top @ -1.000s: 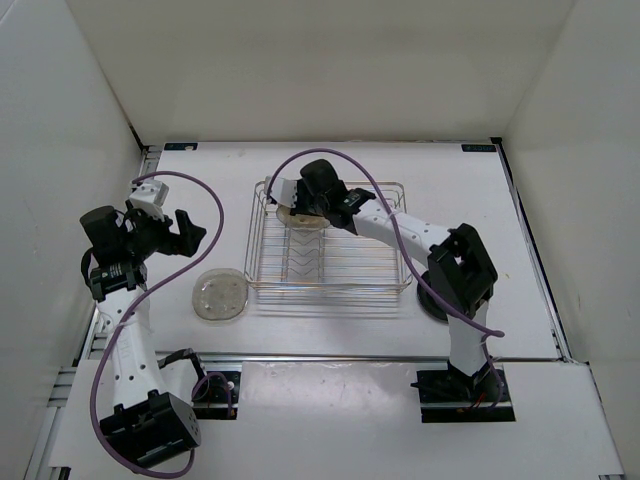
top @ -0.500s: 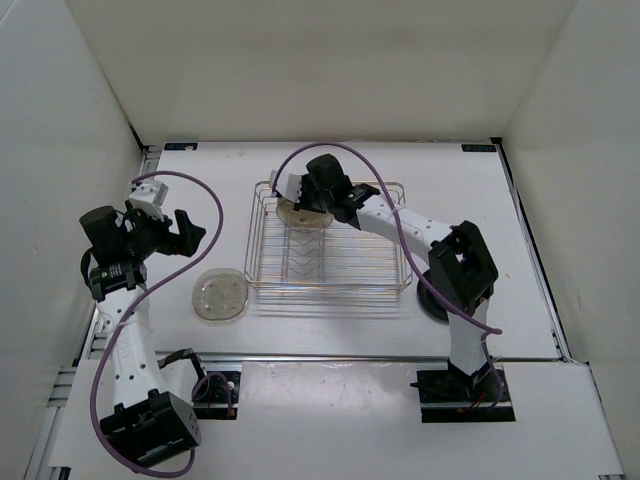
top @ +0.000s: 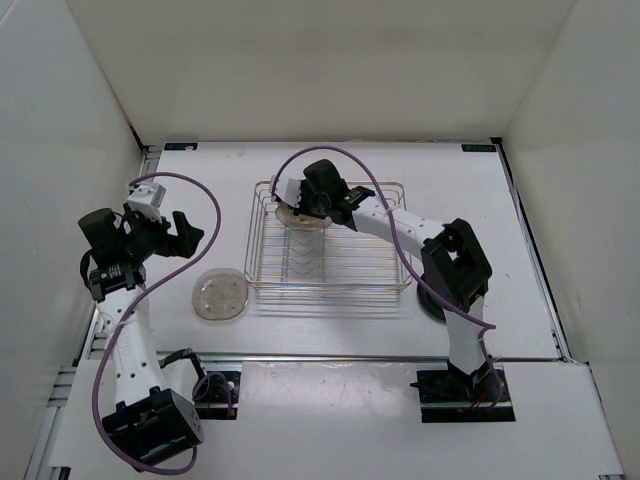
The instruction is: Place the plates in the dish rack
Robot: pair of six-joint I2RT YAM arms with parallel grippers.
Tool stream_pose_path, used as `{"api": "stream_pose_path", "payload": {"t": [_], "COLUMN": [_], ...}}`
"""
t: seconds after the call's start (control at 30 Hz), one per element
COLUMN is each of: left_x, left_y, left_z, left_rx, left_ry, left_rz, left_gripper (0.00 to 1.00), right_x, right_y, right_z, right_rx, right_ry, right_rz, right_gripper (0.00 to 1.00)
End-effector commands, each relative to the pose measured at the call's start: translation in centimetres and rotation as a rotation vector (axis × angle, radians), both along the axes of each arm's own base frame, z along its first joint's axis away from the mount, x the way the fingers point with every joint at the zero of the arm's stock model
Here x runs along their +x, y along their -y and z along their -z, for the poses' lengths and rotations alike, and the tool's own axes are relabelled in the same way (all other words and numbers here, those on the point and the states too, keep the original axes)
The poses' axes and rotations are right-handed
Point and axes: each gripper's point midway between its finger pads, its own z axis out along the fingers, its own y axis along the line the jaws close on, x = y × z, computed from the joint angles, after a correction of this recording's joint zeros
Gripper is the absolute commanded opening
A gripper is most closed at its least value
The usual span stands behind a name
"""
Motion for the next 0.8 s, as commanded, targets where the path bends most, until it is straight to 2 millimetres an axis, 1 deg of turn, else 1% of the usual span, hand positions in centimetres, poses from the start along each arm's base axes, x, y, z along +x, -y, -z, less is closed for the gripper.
{"api": "stream_pose_path", "payload": {"t": [0.0,0.07,0.13,0.2,0.27,0.3,0.37,0.4,0.43,0.5,0.53,0.57,0.6,0.67,0.7,0.77], "left_x": [-0.2,-0.2,-0.2,-0.3,-0.3,-0.3,-0.3,-0.3,-0.3,-0.3,-0.3,-0.3,-0.3,-0.3,-0.3,-0.3], "left_y": [0.3,0.3,0.3,0.4,0.4,0.4,0.4,0.4,0.4,0.4,0.4,0.2,0.2,0.2,0.2,0.2], "left_z": [-0.2,-0.2,-0.2,-0.2,-0.2,-0.2,-0.2,-0.2,-0.2,-0.2,-0.2,-0.2,-0.2,-0.2,-0.2,-0.2], "left_rx": [-0.019,-0.019,-0.019,-0.022,-0.022,-0.022,-0.022,-0.022,-0.022,-0.022,-0.022,-0.022,-0.022,-0.022,-0.022,-0.022], "left_ry": [0.013,0.013,0.013,0.015,0.015,0.015,0.015,0.015,0.015,0.015,0.015,0.015,0.015,0.015,0.015,0.015], "left_rz": [0.021,0.021,0.021,0.029,0.029,0.029,0.029,0.029,0.029,0.029,0.029,0.020,0.020,0.020,0.020,0.020], "left_gripper": [1.00,1.00,1.00,1.00,1.00,1.00,1.00,1.00,1.00,1.00,1.00,1.00,1.00,1.00,1.00,1.00], "right_x": [0.7,1.1,1.2,1.5,1.5,1.6,2.0,2.1,2.1,2.1,2.2,2.2,2.2,2.2,2.1,2.1], "right_y": [-0.2,0.3,0.2,0.3,0.3,0.4,0.8,0.6,0.7,0.7,0.5,0.5,0.6,0.6,0.6,0.6], "right_z": [-0.7,-0.7,-0.9,-1.5,-1.6,-2.5,-2.5,-2.9,-3.5,-3.5,-3.9,-3.9,-4.4,-4.4,-5.0,-5.0], "right_rx": [0.015,0.011,0.018,0.025,0.025,0.034,0.034,0.041,0.048,0.048,0.054,0.055,0.061,0.061,0.069,0.069], "right_ry": [0.016,0.020,0.027,0.046,0.046,0.062,0.063,0.070,0.077,0.077,0.083,0.083,0.090,0.090,0.097,0.097], "right_rz": [0.027,0.044,0.044,0.055,0.055,0.062,0.071,0.072,0.072,0.072,0.072,0.072,0.072,0.072,0.072,0.072], "right_gripper": [0.25,0.26,0.26,0.27,0.27,0.27,0.28,0.28,0.30,0.32,0.34,0.34,0.37,0.37,0.39,0.39]}}
